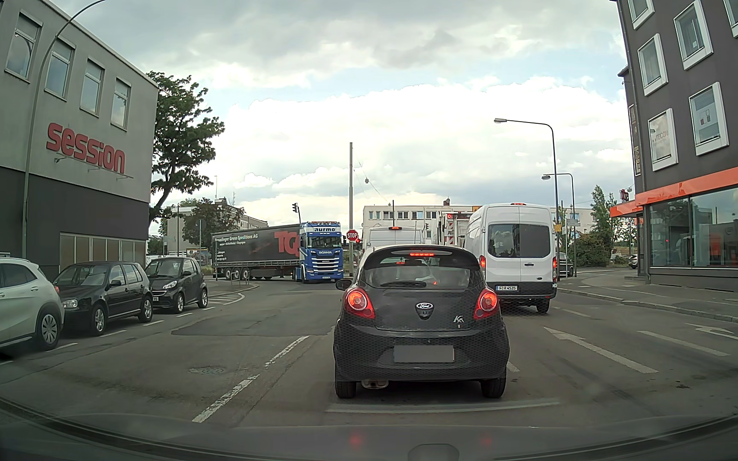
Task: Follow the waypoints while adhering to traffic rules and regulations
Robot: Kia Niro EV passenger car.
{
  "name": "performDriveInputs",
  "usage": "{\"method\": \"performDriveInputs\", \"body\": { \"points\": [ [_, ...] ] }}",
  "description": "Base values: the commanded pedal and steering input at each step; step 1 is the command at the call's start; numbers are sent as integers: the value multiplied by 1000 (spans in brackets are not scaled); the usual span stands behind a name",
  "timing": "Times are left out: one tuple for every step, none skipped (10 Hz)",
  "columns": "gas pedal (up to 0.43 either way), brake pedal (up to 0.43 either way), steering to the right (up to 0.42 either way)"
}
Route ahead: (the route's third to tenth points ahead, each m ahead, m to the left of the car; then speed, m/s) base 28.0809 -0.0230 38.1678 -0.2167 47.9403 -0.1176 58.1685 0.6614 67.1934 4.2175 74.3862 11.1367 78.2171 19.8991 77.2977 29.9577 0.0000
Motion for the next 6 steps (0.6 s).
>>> {"method": "performDriveInputs", "body": {
  "points": [
    [0, 274, -1],
    [0, 280, -2],
    [0, 274, -2],
    [0, 280, -2],
    [0, 280, -2],
    [0, 280, -2]
  ]
}}
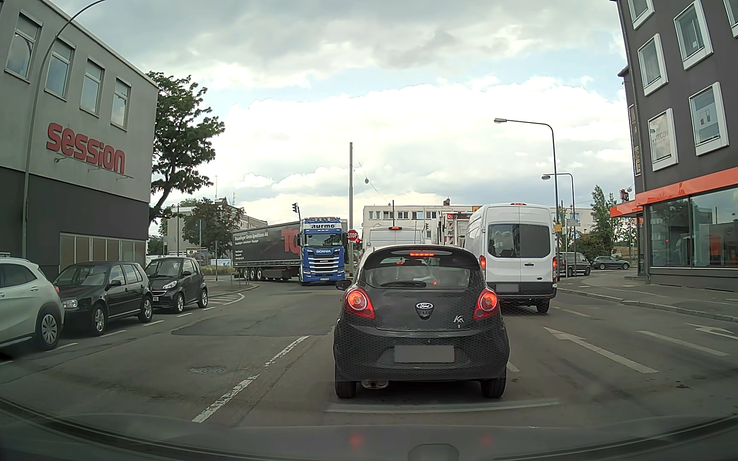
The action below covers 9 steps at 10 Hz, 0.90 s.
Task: Follow the waypoints while adhering to traffic rules and regulations
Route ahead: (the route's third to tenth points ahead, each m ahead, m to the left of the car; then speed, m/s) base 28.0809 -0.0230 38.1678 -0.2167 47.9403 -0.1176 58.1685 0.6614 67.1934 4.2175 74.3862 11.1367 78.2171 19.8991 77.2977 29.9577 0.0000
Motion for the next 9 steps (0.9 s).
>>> {"method": "performDriveInputs", "body": {
  "points": [
    [0, 274, -2],
    [0, 280, -2],
    [0, 280, -2],
    [0, 280, -2],
    [0, 280, -2],
    [0, 280, -2],
    [0, 280, -2],
    [0, 280, -2],
    [0, 280, -2]
  ]
}}
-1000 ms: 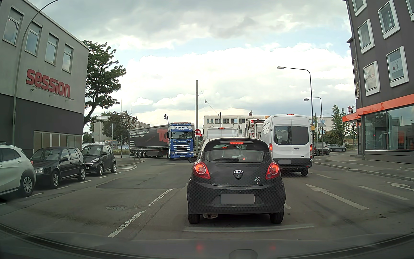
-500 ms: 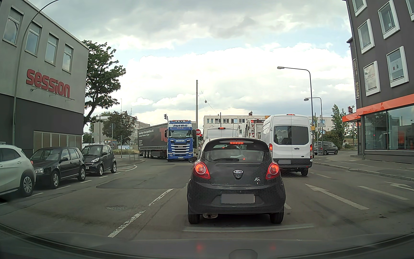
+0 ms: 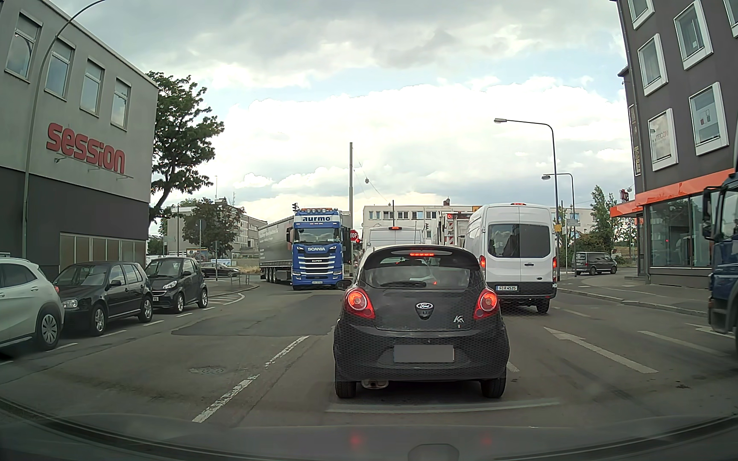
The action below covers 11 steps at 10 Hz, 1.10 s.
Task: Follow the waypoints while adhering to traffic rules and regulations
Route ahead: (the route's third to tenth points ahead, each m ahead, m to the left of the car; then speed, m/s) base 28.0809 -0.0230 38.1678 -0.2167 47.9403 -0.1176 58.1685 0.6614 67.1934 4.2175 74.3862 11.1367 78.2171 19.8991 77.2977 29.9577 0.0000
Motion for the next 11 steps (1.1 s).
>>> {"method": "performDriveInputs", "body": {
  "points": [
    [0, 280, -2],
    [0, 280, -1],
    [0, 274, -2],
    [0, 280, -2],
    [0, 280, -2],
    [0, 280, -2],
    [0, 280, -2],
    [0, 280, -2],
    [0, 280, -2],
    [0, 280, -2],
    [0, 274, -2]
  ]
}}
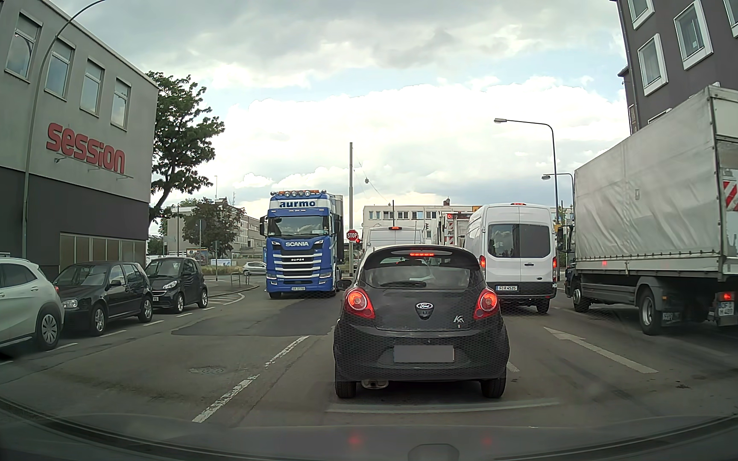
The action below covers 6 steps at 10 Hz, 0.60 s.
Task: Follow the waypoints while adhering to traffic rules and regulations
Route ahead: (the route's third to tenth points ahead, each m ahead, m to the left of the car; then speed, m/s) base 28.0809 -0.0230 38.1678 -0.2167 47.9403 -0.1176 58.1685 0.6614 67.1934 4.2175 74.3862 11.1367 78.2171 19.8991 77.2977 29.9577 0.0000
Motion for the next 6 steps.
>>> {"method": "performDriveInputs", "body": {
  "points": [
    [0, 280, -1],
    [0, 280, -2],
    [0, 280, -2],
    [0, 274, -2],
    [0, 274, -2],
    [0, 280, -2]
  ]
}}
